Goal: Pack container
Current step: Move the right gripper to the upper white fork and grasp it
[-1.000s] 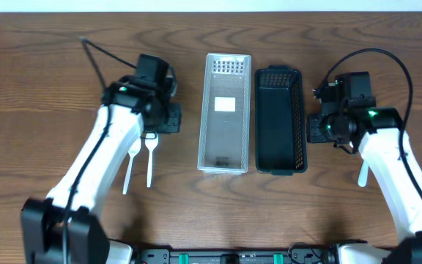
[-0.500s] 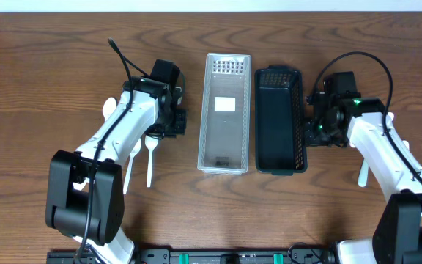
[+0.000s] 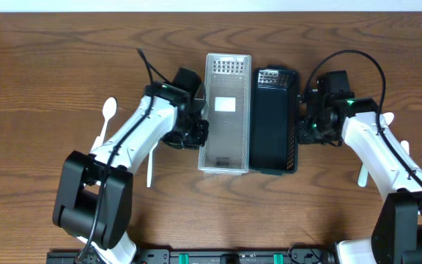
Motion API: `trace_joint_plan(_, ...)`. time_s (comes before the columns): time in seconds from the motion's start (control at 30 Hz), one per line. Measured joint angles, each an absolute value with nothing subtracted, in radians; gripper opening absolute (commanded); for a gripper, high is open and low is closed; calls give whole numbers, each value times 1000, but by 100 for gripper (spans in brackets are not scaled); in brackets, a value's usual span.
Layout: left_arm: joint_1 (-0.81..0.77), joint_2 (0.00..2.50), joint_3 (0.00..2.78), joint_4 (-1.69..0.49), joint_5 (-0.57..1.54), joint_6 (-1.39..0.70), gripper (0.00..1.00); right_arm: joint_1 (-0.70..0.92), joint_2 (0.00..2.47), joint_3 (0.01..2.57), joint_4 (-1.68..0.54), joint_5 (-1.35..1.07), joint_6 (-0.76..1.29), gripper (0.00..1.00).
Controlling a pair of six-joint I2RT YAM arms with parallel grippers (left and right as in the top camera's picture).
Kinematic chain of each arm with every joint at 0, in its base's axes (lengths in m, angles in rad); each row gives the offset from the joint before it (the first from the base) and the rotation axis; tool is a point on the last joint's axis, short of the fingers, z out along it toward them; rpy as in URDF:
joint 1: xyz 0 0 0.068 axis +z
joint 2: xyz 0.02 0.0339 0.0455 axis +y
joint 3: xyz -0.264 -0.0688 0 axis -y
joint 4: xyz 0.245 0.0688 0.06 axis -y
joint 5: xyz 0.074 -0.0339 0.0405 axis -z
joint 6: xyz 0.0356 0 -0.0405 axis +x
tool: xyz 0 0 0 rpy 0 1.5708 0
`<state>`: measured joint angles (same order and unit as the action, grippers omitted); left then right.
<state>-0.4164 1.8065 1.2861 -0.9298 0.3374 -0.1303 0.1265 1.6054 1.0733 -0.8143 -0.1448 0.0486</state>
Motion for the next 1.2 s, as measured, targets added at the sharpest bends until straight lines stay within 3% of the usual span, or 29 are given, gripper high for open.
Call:
trace_joint_plan(0.4, -425, 1806, 1286, -933, 279, -130, 6, 145, 1605, 1073, -781, -112, 40, 27)
trace_joint_plan(0.5, -415, 1806, 1286, -922, 246, -130, 6, 151, 1605, 1073, -781, -105, 39, 36)
trace_joint_plan(0.63, -380, 1794, 1286, -896, 206, -130, 6, 153, 1605, 1074, -782, -69, 50, 38)
trace_joint_plan(0.73, -339, 1745, 1286, -872, 183, -128, 11, 153, 1605, 1089, -794, -20, 80, 49)
trace_joint_plan(0.83, -301, 1657, 1286, -865, 165, -124, 29, 153, 1602, 1127, -827, 41, 108, 55)
trace_joint_plan(0.87, -288, 1622, 1286, -865, 159, -120, 36, 153, 1595, 1148, -845, 57, 115, 73)
trace_joint_plan(0.9, -278, 1587, 1287, -867, 152, -121, 42, 153, 1584, 1168, -852, 67, 124, 83)
trace_joint_plan(0.93, -268, 1552, 1287, -870, 147, -120, 46, 153, 1573, 1183, -854, 75, 124, 83)
trace_joint_plan(1.0, -253, 1486, 1288, -878, 141, -124, 54, 153, 1539, 1222, -849, 87, 121, 61)
trace_joint_plan(1.07, -242, 1420, 1288, -884, 134, -124, 60, 153, 1504, 1264, -848, 103, 149, 63)
trace_joint_plan(1.1, -238, 1389, 1288, -886, 131, -126, 63, 152, 1489, 1290, -853, 119, 188, 72)
trace_joint_plan(1.17, -235, 1337, 1288, -891, 130, -123, 77, 149, 1474, 1321, -860, 146, 261, 72)
trace_joint_plan(1.2, -233, 1307, 1288, -892, 127, -120, 79, 144, 1470, 1332, -863, 165, 316, 73)
